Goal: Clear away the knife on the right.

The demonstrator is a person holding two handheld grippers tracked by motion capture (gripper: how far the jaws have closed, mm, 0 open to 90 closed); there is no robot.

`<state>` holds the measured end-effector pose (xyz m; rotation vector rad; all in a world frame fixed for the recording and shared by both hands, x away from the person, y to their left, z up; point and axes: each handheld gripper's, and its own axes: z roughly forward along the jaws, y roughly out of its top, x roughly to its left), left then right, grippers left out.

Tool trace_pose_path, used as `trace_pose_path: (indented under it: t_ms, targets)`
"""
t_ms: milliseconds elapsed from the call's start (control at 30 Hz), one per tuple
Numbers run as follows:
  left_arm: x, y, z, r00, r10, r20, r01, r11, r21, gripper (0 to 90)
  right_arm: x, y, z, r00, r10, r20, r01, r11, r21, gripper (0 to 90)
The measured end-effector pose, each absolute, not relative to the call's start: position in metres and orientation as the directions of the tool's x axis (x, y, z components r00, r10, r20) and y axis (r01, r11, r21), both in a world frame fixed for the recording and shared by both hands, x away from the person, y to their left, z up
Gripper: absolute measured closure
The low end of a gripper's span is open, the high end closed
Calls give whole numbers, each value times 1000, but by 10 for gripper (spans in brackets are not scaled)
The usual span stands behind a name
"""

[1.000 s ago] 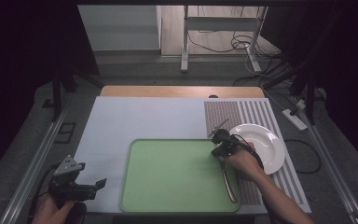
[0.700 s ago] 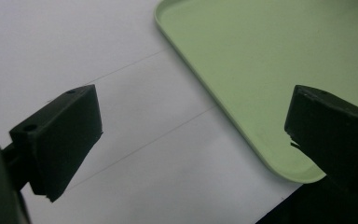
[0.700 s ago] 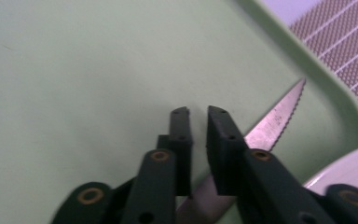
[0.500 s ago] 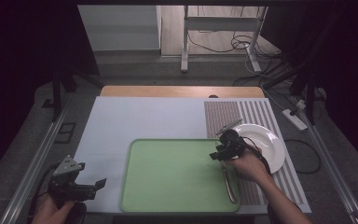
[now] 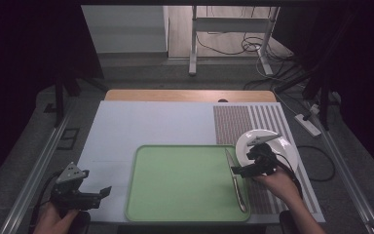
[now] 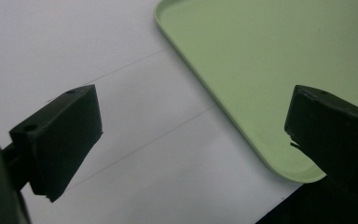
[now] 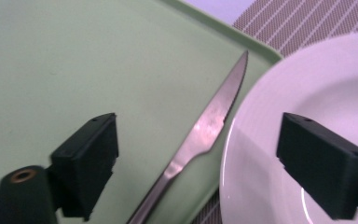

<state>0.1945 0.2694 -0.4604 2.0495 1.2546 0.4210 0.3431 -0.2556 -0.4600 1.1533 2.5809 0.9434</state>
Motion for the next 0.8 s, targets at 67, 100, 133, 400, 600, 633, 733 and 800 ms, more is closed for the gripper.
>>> trace_pose_path:
  t_ms: [67,100,133,400,600,633,733,800]
  targets:
    - [194,269,-460,481,874,-76,651,-298,699,41,338,-261,-460,-682,725,100,616,495,612,112]
    - [194,269,-460,481,874,-75,651,-298,698,41,335,-264,-460,-679,728,94,616,494,614,110]
    - [194,269,-460,481,874,-74,651,-299,698,41,332,-266,-459,-675,732,89,615,492,616,107]
    - [195,269,-460,478,875,-76,653,-297,697,41,311,-288,-457,-629,774,71,625,450,638,8]
    - [195,269,-460,476,876,-79,655,-293,697,41,295,-301,-453,-601,795,83,619,398,677,4]
    - [195,269,-461,476,876,-78,656,-295,695,41,293,-303,-451,-596,799,80,615,390,686,4]
    - [195,269,-460,475,877,-78,655,-293,697,41,288,-308,-448,-592,804,62,610,397,685,5]
    - [195,269,-461,474,877,-79,656,-292,696,41,285,-311,-446,-586,808,55,605,392,693,5]
